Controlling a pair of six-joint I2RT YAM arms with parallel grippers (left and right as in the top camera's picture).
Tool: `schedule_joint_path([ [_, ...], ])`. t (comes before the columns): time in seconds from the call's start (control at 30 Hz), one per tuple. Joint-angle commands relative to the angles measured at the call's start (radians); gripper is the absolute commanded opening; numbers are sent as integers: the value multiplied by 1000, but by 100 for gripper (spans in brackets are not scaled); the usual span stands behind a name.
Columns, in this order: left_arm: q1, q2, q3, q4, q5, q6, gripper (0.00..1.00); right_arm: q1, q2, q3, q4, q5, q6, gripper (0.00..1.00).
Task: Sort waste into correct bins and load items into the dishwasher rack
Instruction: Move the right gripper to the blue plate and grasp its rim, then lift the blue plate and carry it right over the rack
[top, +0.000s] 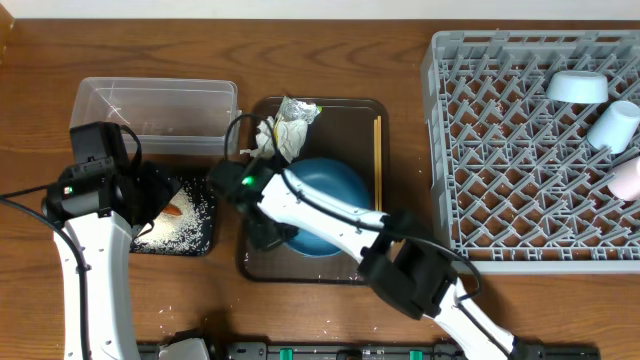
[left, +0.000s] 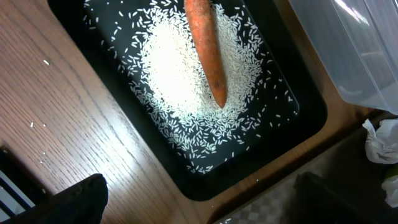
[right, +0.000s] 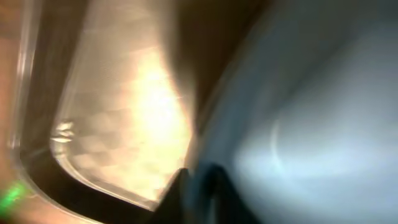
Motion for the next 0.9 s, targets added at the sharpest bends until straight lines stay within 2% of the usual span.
schedule_joint_path([
  [0.0, 6, 5, 13, -4, -15, -9, 98, -63, -1, 73, -35, -3, -14, 1],
  [0.23, 6, 5, 13, -4, -15, -9, 98, -151, -1, 275, -154, -8, -97, 1],
  [0.37, 6, 5, 13, -4, -15, -9, 98, -213, -2, 475, -271, -60, -177, 1],
  [0.53, 6, 5, 13, -4, -15, -9, 98, -333, -20, 746, -380, -71, -210, 1],
  [0.67, 6, 5, 13, -4, -15, -9, 98, -485, -62, 877, -417, -167, -267, 1],
  [0.87, 6, 5, 13, -4, -15, -9, 98, -766, -96, 883, -417, -400, -384, 1],
])
